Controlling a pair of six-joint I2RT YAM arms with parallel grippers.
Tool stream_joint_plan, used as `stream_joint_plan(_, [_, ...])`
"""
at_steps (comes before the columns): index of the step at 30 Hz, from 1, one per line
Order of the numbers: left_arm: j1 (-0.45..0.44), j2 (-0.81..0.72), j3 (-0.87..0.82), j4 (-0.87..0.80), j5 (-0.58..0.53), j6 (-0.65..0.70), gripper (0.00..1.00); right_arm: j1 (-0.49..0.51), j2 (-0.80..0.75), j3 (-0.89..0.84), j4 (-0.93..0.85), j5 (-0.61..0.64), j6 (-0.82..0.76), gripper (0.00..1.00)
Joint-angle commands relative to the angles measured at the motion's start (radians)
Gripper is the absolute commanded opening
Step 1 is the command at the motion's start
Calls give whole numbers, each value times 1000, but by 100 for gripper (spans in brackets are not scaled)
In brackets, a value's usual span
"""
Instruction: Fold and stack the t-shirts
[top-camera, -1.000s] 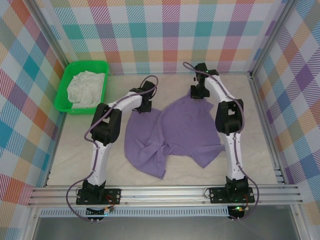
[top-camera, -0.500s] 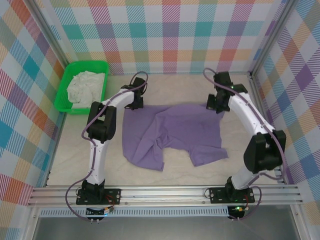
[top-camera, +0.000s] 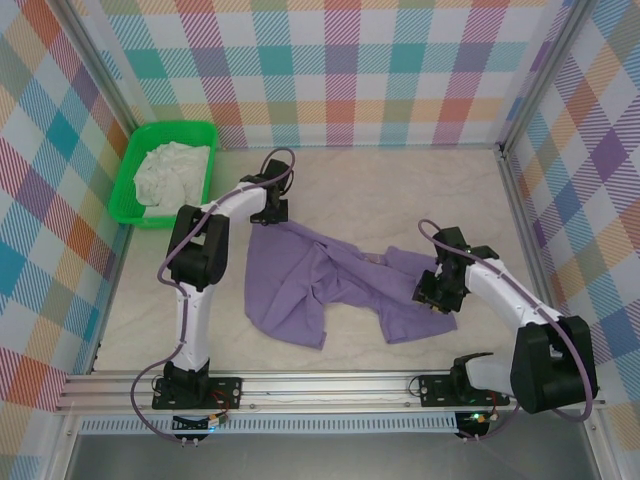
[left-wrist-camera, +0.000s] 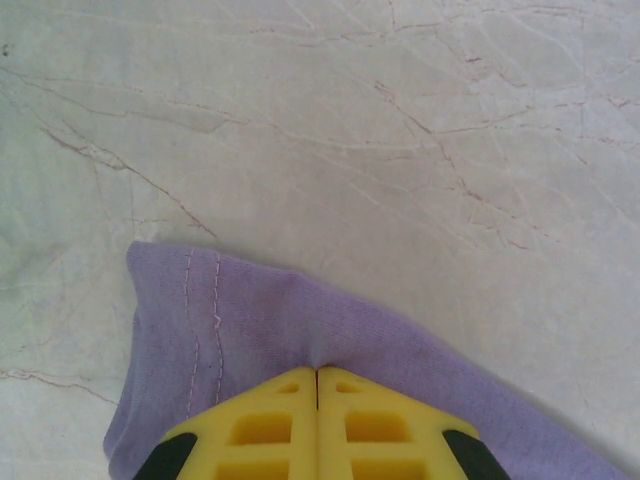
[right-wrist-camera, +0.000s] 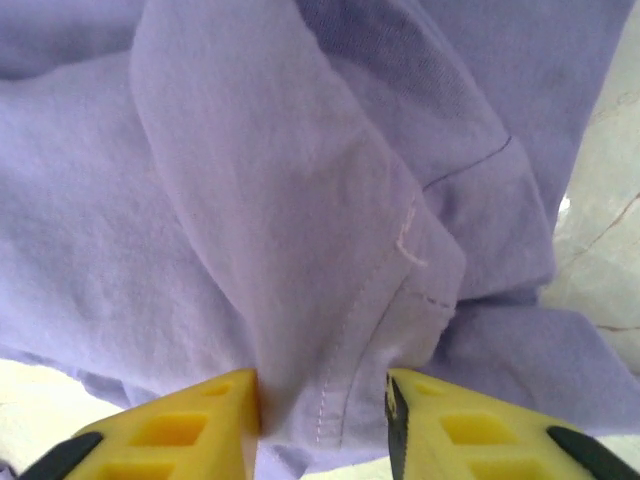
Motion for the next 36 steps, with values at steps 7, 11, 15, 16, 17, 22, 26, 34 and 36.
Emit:
stream_joint_plan(7, [-12,-95,-49,-31,54,14,0,-55,-44,186,-93,163,-21,44])
stream_joint_plan(11, [-17,-111,-53,-33,57,20,0,-158,8,204,-45,174,-56,44])
stream_joint_plan(15, [-22,-121,-66,-25,65,21,0,-256,100,191,41,159,-86,41])
stream_joint_plan(16, [-23,-122,-69,-22,65,21,0,-278,130,189,66,154,-93,40])
stream_joint_plan(17, [-24,-123,-72,-21,68,20,0,-295,158,189,85,148,-99,38])
stream_joint_plan(22, [-28,-122,-82,-15,72,19,0,-341,296,191,173,107,-109,33])
stream_joint_plan(26, [-30,-120,-90,-10,73,18,0,-344,359,197,211,90,-108,33])
stream_joint_plan(34, [-34,-116,-99,-5,74,19,0,-344,390,203,230,62,-108,31])
stream_joint_plan(36, [-34,-115,-99,-3,74,19,0,-343,383,203,229,54,-111,31])
